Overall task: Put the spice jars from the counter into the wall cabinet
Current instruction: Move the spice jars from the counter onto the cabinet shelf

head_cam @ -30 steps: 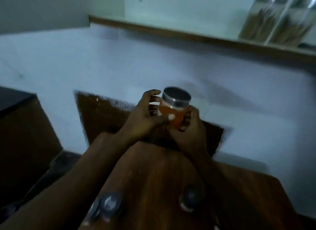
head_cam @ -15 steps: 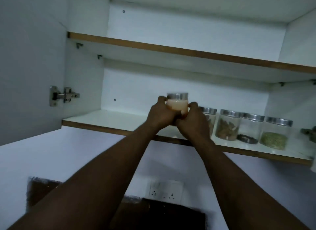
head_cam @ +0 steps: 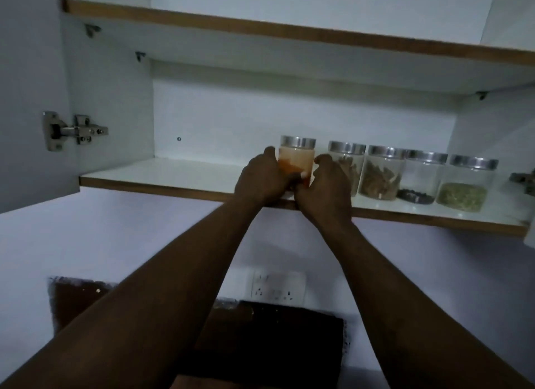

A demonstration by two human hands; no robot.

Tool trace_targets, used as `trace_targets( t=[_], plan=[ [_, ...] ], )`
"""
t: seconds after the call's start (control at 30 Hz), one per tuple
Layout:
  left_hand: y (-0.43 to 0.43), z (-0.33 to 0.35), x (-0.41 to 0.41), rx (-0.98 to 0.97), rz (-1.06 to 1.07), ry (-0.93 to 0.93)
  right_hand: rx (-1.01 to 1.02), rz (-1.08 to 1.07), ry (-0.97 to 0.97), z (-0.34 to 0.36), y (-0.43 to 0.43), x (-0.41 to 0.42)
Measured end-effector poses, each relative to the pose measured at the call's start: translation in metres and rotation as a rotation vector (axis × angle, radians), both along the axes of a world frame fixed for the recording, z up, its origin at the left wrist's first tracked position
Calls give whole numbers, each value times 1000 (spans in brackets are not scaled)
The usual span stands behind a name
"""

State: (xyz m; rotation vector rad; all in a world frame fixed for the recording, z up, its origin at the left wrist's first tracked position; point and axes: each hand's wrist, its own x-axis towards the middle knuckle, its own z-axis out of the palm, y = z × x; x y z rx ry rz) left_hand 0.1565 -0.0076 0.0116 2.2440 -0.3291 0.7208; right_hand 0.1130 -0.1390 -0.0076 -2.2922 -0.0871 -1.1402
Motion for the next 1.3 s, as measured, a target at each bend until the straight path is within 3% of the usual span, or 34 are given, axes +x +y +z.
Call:
trace_targets(
  t=[0.13,0.23,0.47,0.63,0.77,0.93,1.03,1.3],
  plan=[
    [11,-37,-42,-34,32,-299,-12,133,-239,-37,11,-33],
    [27,-88,-85,-63,-31,-439,12,259,-219,-77,30,-62],
    [88,-244,-171,-62,21,-4,-84,408,247,-219,86,-117],
    [149,-328,-238,449,131,31,-188,569,523,-326,122,-164],
    [177,-404,-278,349,77,467,-277,682,798,-394,148,-201],
    [210,-465,-312,625,93,839,-424,713,1088,-457,183,-237],
    [215,-489,-327,709,113,889,-414,688,1187,-485,199,-251],
    [210,-523,-319,736,222,743,-366,635,1240,-510,213,-267]
  ],
)
